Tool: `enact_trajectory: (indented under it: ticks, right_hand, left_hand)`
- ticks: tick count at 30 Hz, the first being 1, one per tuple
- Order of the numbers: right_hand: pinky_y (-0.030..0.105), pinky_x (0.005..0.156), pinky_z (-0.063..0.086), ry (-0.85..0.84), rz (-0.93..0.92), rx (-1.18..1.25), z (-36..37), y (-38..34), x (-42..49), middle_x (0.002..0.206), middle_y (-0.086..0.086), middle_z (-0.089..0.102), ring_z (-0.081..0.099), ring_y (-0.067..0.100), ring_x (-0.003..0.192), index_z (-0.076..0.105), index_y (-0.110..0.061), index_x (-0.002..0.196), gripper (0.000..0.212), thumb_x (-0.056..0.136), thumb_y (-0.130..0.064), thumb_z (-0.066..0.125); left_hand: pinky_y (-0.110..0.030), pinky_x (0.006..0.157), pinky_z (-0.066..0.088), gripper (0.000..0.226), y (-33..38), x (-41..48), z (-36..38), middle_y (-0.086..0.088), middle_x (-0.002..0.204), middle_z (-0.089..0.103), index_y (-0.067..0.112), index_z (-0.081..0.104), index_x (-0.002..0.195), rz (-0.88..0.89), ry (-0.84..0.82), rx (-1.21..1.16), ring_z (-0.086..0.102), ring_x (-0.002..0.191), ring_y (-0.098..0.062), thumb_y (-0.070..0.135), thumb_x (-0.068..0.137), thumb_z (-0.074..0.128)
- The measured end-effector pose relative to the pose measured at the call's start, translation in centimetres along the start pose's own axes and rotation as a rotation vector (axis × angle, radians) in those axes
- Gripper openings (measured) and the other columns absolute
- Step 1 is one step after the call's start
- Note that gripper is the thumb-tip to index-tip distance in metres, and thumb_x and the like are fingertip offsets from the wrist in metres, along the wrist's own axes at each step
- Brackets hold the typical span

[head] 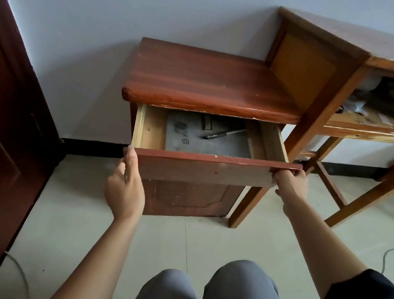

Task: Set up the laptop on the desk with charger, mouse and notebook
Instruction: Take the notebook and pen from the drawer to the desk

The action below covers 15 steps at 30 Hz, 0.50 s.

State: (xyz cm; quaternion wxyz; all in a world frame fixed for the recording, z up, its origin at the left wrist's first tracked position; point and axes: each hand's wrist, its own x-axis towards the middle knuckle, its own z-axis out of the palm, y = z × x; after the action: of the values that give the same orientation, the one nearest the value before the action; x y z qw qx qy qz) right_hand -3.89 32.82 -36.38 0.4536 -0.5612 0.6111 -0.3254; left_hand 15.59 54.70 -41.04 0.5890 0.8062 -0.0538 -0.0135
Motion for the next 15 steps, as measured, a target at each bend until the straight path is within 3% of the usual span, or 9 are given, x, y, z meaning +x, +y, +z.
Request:
enact_trajectory:
  ticks: [4, 7, 10, 12, 15]
  right_hand:
    - [0.048, 0.098, 0.049, -0.037, 0.035, 0.031, 0.4, 0.9, -0.2, 0.11, 0.005, 0.054, 0.052, 0.026, 0.105, 0.047, -0.013, 0.121, 0.041, 0.082, -0.008, 0.056]
    - [0.046, 0.095, 0.051, -0.088, 0.083, 0.036, 0.3, 1.3, -0.3, 0.103, 0.005, 0.052, 0.051, 0.026, 0.102, 0.046, -0.015, 0.11, 0.032, 0.082, -0.005, 0.056]
    - [0.04, 0.09, 0.05, -0.093, 0.106, 0.087, 0.2, 0.9, -0.3, 0.108, 0.007, 0.051, 0.048, 0.024, 0.1, 0.045, -0.015, 0.112, 0.034, 0.083, -0.001, 0.055]
    - [0.036, 0.086, 0.048, 0.009, 0.124, 0.096, 0.6, 0.4, -0.4, 0.11, 0.008, 0.051, 0.048, 0.023, 0.1, 0.046, -0.013, 0.119, 0.038, 0.084, 0.0, 0.054]
    - [0.044, 0.102, 0.043, 0.257, -0.035, -0.026, 1.3, -0.6, -0.5, 0.126, 0.008, 0.048, 0.045, 0.026, 0.12, 0.044, -0.018, 0.12, 0.043, 0.082, -0.007, 0.059]
  left_hand:
    - [-0.031, 0.075, 0.04, 0.071, -0.7, -0.8, 0.1, -0.014, 0.092, 0.069, 0.021, 0.06, 0.128, -0.014, -0.041, -0.049, 0.063, 0.093, -0.033, 0.067, 0.093, 0.018]
    - [-0.031, 0.083, 0.036, 0.062, -1.1, -1.5, 0.1, -0.012, 0.124, 0.063, 0.023, 0.047, 0.141, -0.038, -0.078, -0.049, 0.055, 0.114, -0.033, 0.058, 0.097, 0.019]
    - [-0.035, 0.099, 0.036, 0.062, -1.2, -1.7, 0.4, -0.006, 0.143, 0.05, 0.026, 0.034, 0.148, -0.044, -0.138, -0.086, 0.046, 0.129, -0.03, 0.058, 0.097, 0.018]
    - [-0.034, 0.107, 0.031, 0.058, -1.1, -1.6, 0.6, -0.003, 0.15, 0.042, 0.023, 0.031, 0.149, -0.04, -0.133, -0.138, 0.039, 0.136, -0.026, 0.053, 0.1, 0.022]
    - [-0.035, 0.114, 0.026, 0.057, -0.4, -1.5, 0.1, -0.008, 0.151, 0.037, 0.012, 0.031, 0.147, 0.114, -0.031, -0.14, 0.032, 0.14, -0.024, 0.041, 0.098, 0.036]
